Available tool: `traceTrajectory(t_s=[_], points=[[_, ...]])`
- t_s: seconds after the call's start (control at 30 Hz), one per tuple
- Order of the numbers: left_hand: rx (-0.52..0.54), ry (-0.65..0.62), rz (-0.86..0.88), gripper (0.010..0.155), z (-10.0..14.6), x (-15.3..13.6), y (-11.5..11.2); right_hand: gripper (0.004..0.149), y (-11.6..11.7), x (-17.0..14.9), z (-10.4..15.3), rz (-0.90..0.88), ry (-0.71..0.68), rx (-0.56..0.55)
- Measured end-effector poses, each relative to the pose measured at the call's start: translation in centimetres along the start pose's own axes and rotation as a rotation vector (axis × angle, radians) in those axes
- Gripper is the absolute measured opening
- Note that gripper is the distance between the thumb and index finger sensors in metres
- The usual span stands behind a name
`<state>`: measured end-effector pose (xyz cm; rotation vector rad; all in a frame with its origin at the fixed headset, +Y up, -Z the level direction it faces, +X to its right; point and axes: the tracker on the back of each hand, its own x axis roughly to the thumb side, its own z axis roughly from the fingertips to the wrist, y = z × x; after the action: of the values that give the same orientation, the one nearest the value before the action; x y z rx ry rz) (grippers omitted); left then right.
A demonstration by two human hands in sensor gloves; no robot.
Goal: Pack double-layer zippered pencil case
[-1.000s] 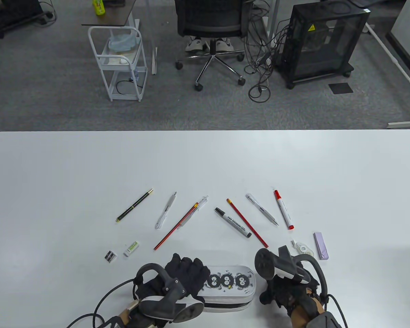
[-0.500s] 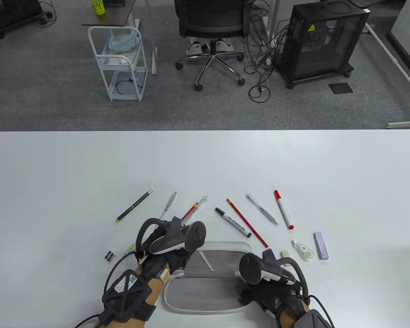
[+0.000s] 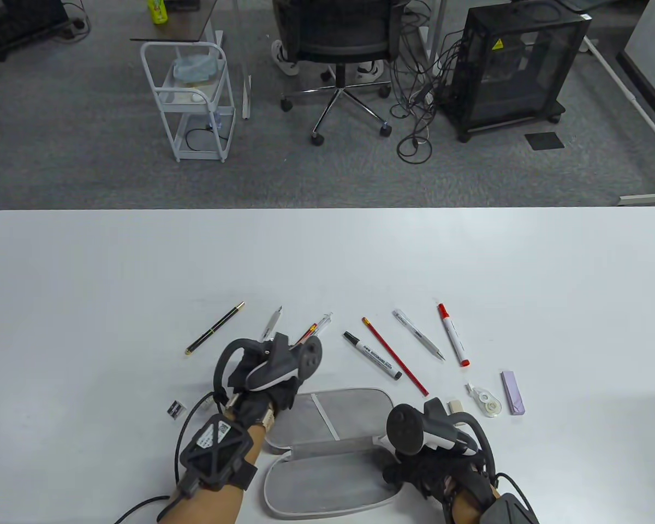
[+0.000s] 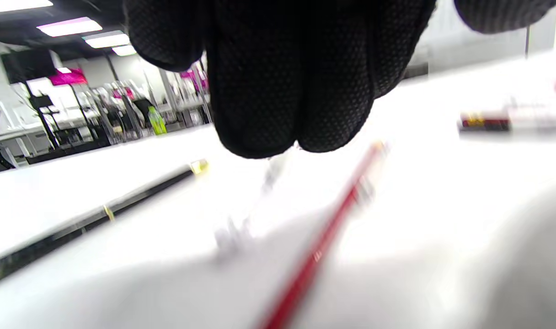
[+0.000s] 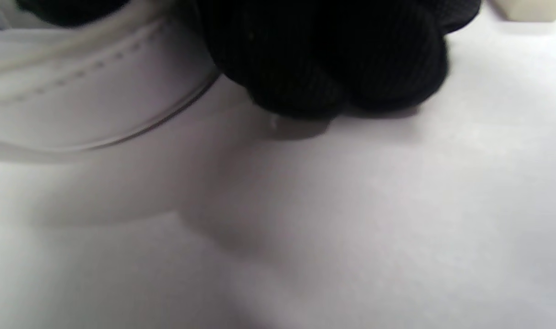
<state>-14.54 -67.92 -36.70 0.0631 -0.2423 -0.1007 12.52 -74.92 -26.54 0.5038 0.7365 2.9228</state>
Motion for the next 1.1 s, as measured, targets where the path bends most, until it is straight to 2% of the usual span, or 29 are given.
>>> traceTrajectory(t_s=[0.03,0.13,0.17,0.27,0.37,0.47,0.53,0.57,0.63,0.7,0.77,0.87,0.97,1.03,1.1], points=[[0.069,0.035,0.022,0.058,0.4,-1.9,0.7,0.075,-0.4,-0.3,0.4,-0.013,0.01,-0.03],[0.142,0.193,-0.017,0.059,0.5,-6.6,0.8,0.076,-1.6,-1.1,1.2,-0.025,0.037,-0.117],[0.107,0.257,-0.038,0.06,0.3,-8.2,0.2,0.076,-1.9,-1.4,1.4,-0.031,0.044,-0.147],[-0.109,0.415,-0.057,0.062,-0.9,-11.5,-3.0,0.076,-2.6,-1.8,2.0,-0.045,0.045,-0.228],[-0.2,0.458,-0.111,0.061,-2.2,-12.4,-5.5,0.076,-2.8,-2.0,2.4,-0.05,0.043,-0.262],[-0.272,0.469,-0.179,0.06,-3.5,-12.6,-7.1,0.076,-3.0,-2.0,2.6,-0.045,0.043,-0.286],[-0.397,0.478,-0.2,0.054,-4.6,-12.4,-8.1,0.075,-3.1,-2.0,2.7,-0.055,0.038,-0.302],[-0.367,0.492,-0.198,0.052,-4.8,-12.2,-7.9,0.075,-3.1,-2.1,2.7,-0.061,0.035,-0.306],[-0.317,0.428,-0.219,0.047,-5.3,-11.6,-7.9,0.074,-3.1,-2.2,2.6,-0.069,0.033,-0.309],[-0.388,0.341,-0.287,0.047,-5.7,-11.2,-8.3,0.074,-3.0,-2.3,2.4,-0.07,0.034,-0.306],[-0.424,0.327,-0.34,0.048,-5.8,-10.8,-8.6,0.074,-2.9,-2.4,2.2,-0.069,0.034,-0.295],[-0.367,0.309,-0.391,0.048,-5.3,-10.6,-8.6,0.074,-2.9,-2.5,2.2,-0.073,0.031,-0.297],[-0.165,0.278,-0.241,0.047,-4.1,-10.2,-6.6,0.073,-3.0,-2.7,2.3,-0.082,0.031,-0.312],[-0.06,0.184,-0.156,0.048,-3.1,-8.9,-4.5,0.073,-3.0,-3.0,2.2,-0.086,0.041,-0.314],[0.055,0.026,-0.095,0.048,-1.1,-6.2,-2.1,0.073,-3.1,-3.7,2.2,-0.099,0.068,-0.324]])
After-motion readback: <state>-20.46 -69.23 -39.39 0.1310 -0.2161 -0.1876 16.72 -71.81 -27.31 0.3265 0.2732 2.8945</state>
